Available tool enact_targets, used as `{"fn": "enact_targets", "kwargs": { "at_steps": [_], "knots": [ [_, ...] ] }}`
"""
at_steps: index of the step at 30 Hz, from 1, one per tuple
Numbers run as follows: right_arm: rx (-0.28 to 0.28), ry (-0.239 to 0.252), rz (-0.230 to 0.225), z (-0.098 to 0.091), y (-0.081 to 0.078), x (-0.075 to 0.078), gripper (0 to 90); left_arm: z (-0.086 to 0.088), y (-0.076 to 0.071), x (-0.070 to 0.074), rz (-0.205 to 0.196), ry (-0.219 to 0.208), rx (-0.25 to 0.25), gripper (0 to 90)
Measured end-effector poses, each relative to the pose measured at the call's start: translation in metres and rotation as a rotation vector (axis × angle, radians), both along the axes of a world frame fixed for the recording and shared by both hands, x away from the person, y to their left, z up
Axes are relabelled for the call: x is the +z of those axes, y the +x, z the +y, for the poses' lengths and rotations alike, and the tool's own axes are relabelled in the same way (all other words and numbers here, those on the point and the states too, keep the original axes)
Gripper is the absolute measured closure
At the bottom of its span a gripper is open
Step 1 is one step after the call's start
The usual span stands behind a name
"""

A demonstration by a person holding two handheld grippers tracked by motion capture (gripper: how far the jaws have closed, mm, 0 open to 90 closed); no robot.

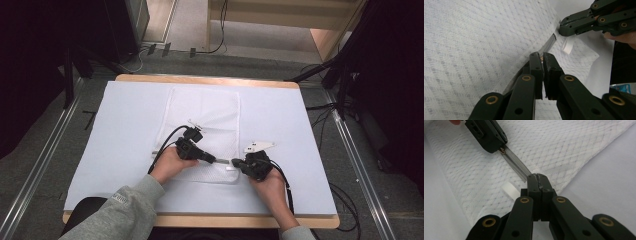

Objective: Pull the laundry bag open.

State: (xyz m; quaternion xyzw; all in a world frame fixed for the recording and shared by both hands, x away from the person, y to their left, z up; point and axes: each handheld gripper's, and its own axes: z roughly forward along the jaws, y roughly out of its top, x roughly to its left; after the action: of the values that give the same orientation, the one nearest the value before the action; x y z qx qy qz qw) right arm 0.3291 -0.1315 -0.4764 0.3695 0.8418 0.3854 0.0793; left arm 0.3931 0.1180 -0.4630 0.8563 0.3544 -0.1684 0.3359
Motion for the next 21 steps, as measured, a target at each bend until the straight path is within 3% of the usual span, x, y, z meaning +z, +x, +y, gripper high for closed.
{"fn": "enact_targets", "kwargs": {
  "at_steps": [21],
  "knots": [
    [0.002, 0.005, -0.003, -0.001, 0.0, 0.0, 90.0, 0.012, 0.0, 0.002, 0.011, 0.005, 0.015, 88.3]
  ]
}}
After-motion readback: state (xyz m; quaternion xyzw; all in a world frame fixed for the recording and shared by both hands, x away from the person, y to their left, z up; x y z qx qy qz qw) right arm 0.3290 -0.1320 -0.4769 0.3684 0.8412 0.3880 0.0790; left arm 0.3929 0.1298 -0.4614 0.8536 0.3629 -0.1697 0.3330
